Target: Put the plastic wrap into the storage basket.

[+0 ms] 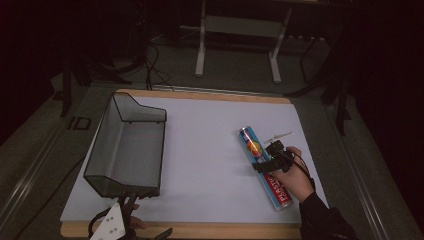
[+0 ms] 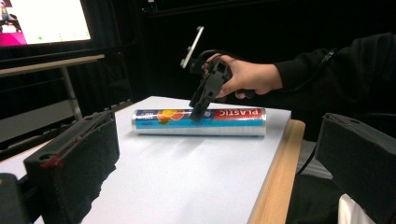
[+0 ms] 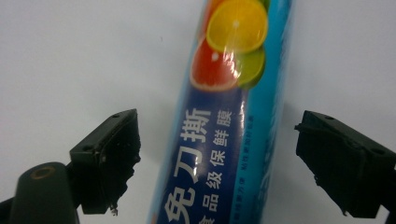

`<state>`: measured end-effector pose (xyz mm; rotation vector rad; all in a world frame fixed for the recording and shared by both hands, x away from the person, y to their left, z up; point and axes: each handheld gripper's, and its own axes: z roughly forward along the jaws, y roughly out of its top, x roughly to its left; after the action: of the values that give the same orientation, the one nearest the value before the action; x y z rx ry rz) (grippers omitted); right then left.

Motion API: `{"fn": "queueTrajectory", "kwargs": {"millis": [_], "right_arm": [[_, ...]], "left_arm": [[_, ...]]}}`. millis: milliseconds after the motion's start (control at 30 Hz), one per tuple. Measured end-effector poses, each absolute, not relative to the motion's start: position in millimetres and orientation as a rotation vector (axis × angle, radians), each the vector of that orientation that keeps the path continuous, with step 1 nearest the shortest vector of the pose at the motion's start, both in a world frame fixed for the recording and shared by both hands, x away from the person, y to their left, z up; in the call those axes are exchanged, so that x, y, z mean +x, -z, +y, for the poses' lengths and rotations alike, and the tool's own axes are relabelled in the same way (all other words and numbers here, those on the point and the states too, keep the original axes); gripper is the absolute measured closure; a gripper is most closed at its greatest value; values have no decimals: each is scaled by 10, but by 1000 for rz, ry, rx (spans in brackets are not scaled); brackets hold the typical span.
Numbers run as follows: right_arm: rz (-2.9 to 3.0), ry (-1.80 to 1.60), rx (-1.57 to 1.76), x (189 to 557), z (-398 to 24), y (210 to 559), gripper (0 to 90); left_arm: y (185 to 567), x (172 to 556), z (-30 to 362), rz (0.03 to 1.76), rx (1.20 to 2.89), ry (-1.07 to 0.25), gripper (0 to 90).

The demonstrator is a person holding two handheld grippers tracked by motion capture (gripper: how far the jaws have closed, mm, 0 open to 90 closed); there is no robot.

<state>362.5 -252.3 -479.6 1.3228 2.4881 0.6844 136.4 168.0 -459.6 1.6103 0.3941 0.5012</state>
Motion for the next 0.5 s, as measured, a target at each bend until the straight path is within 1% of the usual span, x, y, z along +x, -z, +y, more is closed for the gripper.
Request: {"fn": "queueTrajectory", "kwargs": {"millis": [100,267,300,467,500], "right_arm": [[2525,-562,1387,3700,-2486,4852,152],[2550,-484,1424,3744,-2456,4867,153],[2575,-424,1475,3798,-2431,4876,158],[2580,-379,1499,3840,-2409,4889,196],[2602,-323,1535,3881,-2387,4907,201]], "left_arm": [[4596,1365,1681,393,1611,-501,5],[4596,1364,1679,391,1613,-499,6],[4596,1363,1677,389,1614,-499,6],[4596,1363,1679,390,1613,-499,6],[4596,1363,1680,390,1612,-499,6]]}}
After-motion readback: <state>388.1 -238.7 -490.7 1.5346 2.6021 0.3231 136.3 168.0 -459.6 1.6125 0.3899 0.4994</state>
